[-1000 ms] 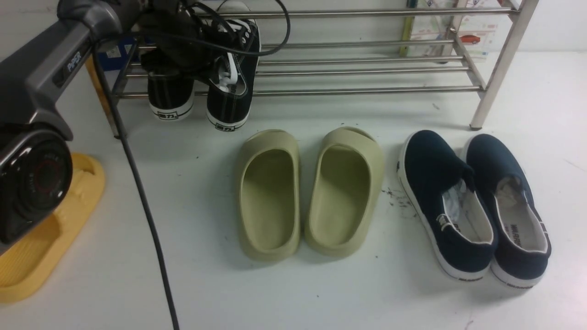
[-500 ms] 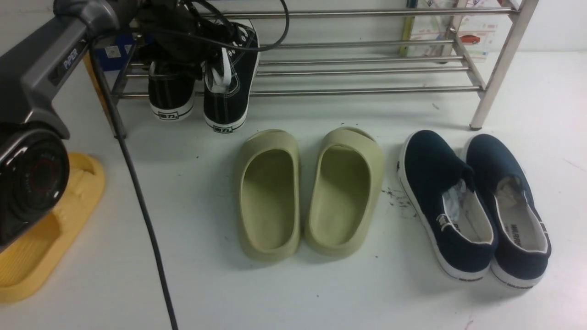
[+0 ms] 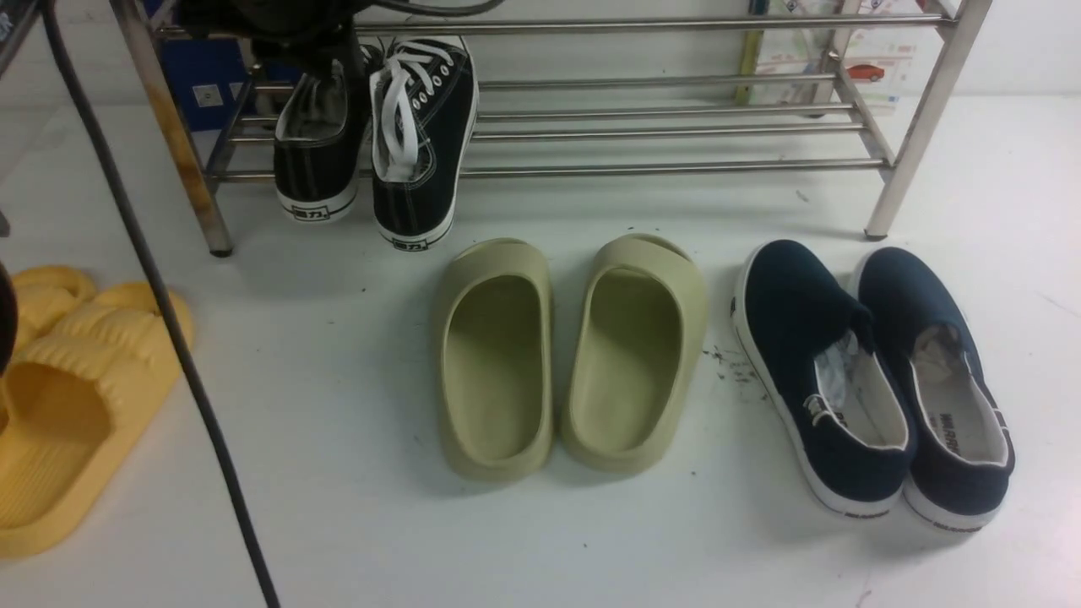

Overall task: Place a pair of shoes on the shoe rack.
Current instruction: Use the left arm to put a shoe into the shoe rack

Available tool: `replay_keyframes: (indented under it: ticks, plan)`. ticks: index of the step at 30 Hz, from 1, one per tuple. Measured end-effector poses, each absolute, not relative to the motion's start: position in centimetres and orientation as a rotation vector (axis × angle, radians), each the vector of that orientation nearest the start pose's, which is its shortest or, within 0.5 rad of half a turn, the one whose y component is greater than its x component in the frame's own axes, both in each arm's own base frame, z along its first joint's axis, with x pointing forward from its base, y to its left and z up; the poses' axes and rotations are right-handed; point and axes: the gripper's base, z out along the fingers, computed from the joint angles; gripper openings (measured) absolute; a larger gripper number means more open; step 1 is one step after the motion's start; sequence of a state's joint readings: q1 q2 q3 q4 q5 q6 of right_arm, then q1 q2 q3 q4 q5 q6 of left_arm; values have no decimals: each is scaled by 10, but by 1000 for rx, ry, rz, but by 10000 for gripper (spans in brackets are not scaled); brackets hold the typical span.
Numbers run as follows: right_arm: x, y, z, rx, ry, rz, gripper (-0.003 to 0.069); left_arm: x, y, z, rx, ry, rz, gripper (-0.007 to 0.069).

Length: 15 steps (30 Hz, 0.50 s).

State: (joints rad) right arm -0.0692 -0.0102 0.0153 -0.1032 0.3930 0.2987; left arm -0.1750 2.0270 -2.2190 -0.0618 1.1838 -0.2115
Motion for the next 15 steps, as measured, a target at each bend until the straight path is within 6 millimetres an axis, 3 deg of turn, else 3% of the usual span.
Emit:
replay_keyframes:
  ticks: [8,12,15]
  plan:
    - [52,-7,173,282,1859,55,244,415,-77,400,-28,2507,-190,34]
    - [52,-7,173,282,1859,55,244,395,-90,376,24,2626,-178,-3]
    - [52,-7,173,282,1859,55,244,384,-112,326,108,2770,-159,-10]
